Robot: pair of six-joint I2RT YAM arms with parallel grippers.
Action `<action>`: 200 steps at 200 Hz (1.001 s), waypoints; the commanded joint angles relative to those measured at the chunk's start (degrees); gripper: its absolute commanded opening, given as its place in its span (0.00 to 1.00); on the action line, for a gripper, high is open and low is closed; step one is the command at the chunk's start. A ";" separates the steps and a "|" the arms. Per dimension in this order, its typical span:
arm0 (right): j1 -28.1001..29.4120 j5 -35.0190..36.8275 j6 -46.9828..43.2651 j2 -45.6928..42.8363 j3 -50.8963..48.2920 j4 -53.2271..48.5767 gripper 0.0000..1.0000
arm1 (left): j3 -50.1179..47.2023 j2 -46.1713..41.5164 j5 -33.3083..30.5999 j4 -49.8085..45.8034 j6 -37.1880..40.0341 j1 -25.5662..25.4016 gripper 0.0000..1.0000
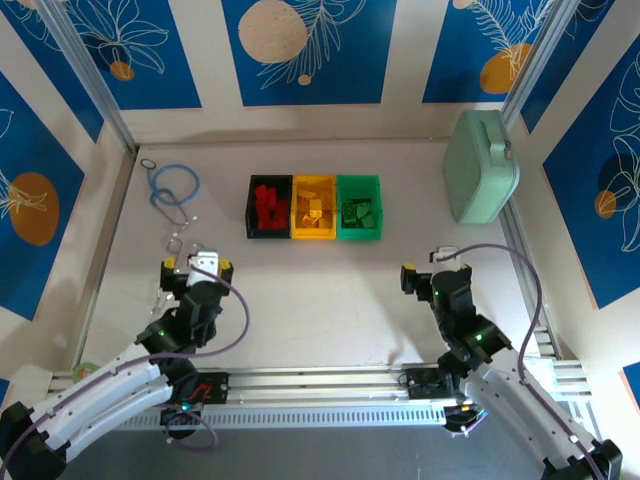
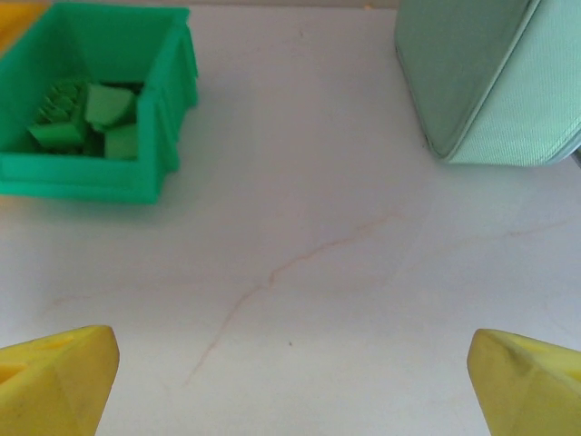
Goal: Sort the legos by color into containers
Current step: Reset both arms
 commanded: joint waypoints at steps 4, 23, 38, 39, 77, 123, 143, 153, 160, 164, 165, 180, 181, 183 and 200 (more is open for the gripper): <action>-1.41 1.00 -4.06 -1.67 -5.81 13.32 0.99 | -6.22 -2.24 -4.17 10.68 4.65 1.20 1.00; -4.07 -1.64 -5.62 -1.95 -7.21 17.43 0.99 | -9.08 -3.58 -3.22 14.26 4.97 2.21 1.00; -7.88 -6.01 -5.71 -0.79 -8.63 22.66 0.99 | -10.18 -3.85 -1.27 16.92 5.91 4.47 1.00; -8.22 -6.40 -5.71 -0.62 -8.69 23.00 0.99 | -10.21 -3.87 -1.05 17.09 5.94 4.64 1.00; -21.45 -16.14 -0.33 13.91 -9.90 40.68 0.99 | -15.81 1.56 13.88 36.82 5.29 18.56 1.00; -25.51 -19.37 0.64 38.21 -6.81 62.89 1.00 | -14.53 20.43 31.01 51.48 -3.61 35.56 1.00; -25.58 -20.41 -0.24 46.69 -5.87 72.38 1.00 | -11.75 31.82 34.12 59.47 -2.46 36.26 1.00; -25.68 -20.98 -1.09 51.68 -5.67 77.33 1.00 | -10.67 37.68 35.86 64.69 -2.06 36.48 1.00; -26.01 -21.43 -1.17 56.32 -5.92 82.45 1.00 | -10.15 41.98 38.37 69.37 -1.57 37.13 1.00; -26.10 -22.02 -1.43 59.23 -6.14 86.14 1.00 | -10.01 44.68 40.46 72.41 -1.28 37.72 1.00; -26.11 -22.36 -1.59 59.93 -6.21 87.35 1.00 | -9.99 45.35 40.99 73.05 -1.17 37.83 1.00; -23.07 -24.68 -6.53 63.87 -7.28 94.36 1.00 | -7.91 58.72 45.42 83.77 -0.70 39.06 1.00; -22.66 -24.52 -6.95 63.83 -7.27 94.22 1.00 | -7.36 59.10 46.37 83.61 -0.49 39.38 1.00; -21.85 -24.25 -7.82 63.76 -7.15 93.90 0.99 | -6.40 59.56 48.63 82.21 -0.06 39.91 1.00; -18.12 -23.40 -12.98 66.85 -3.85 91.75 0.99 | -1.49 60.47 54.01 74.41 1.95 40.13 1.00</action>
